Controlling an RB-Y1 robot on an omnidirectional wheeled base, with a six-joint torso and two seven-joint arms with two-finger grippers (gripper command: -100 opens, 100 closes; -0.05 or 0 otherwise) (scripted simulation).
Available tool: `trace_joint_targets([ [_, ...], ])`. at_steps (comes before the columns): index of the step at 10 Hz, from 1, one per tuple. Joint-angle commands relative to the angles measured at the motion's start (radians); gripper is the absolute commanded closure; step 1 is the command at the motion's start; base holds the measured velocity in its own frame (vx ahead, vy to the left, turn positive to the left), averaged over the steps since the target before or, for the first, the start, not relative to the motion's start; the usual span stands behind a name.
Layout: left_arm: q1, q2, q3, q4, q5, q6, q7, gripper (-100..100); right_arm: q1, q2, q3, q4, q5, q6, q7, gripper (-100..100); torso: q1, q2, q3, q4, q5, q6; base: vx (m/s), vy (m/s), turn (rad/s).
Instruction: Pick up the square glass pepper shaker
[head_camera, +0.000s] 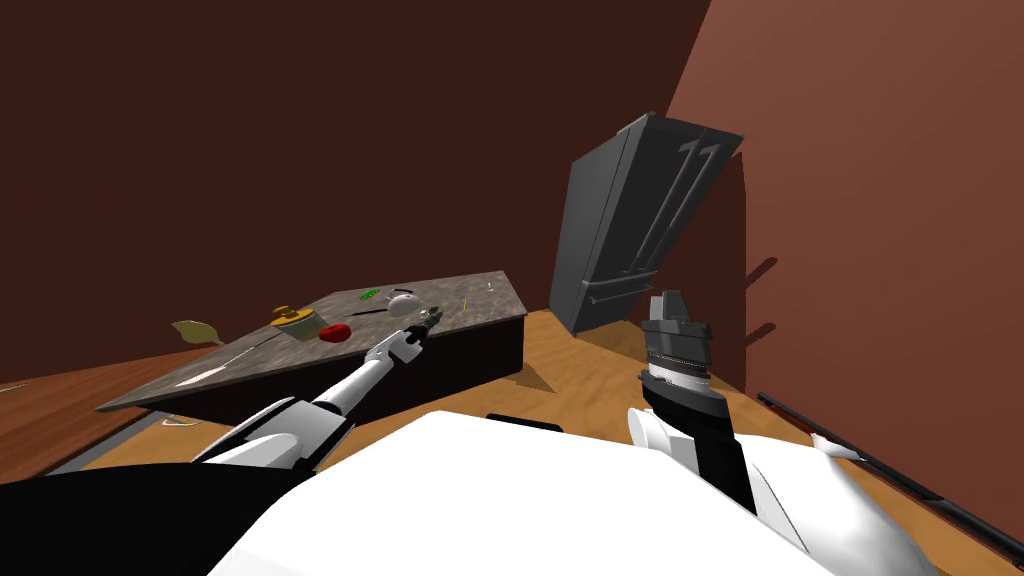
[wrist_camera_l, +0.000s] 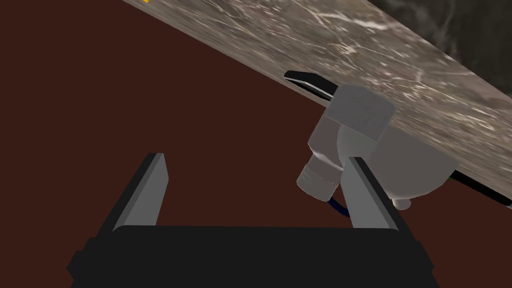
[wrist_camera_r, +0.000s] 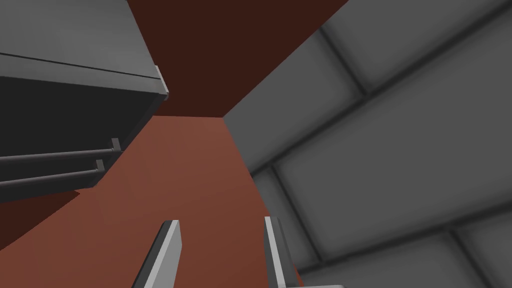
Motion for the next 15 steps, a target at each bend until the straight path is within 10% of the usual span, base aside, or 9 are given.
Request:
trace_joint_targets([
  [1,-0.013,0.024,-0.006,0.05,0.019,0.009,0.003,-100,0.0,0.0,0.0,0.0,0.0,0.0,0.0,0,0.0,0.0,0.0,0.0,0.0,0.0,0.049,-0.028,-0.04],
  [10,-0.017,0.116,-0.017,0.203,0.11,0.071,0.015,-100,0.0,0.0,0.0,0.0,0.0,0.0,0.0,0,0.001,-0.003,-0.002,-0.001,0.0,0.0,0.073,-0.014,-0.04],
  [11,-0.018,0.117,-0.018,0.207,0.112,0.07,0.015,0,0.0,0.0,0.0,0.0,0.0,0.0,0.0,0,0.001,0.0,0.0,0.0,0.0,0.0,0.007,0.0,0.0],
  [12,-0.01,0.127,-0.023,0.229,0.129,0.039,0.012,-100,0.0,0.0,0.0,0.0,0.0,0.0,0.0,0,0.001,0.002,0.001,0.0,0.0,0.0,0.034,-0.023,-0.008],
  [15,0.014,0.156,-0.041,0.296,0.18,-0.052,0.001,-100,0.0,0.0,0.0,0.0,0.0,0.0,0.0,0,-0.001,-0.003,-0.001,-0.001,0.0,0.0,0.095,-0.045,-0.004],
])
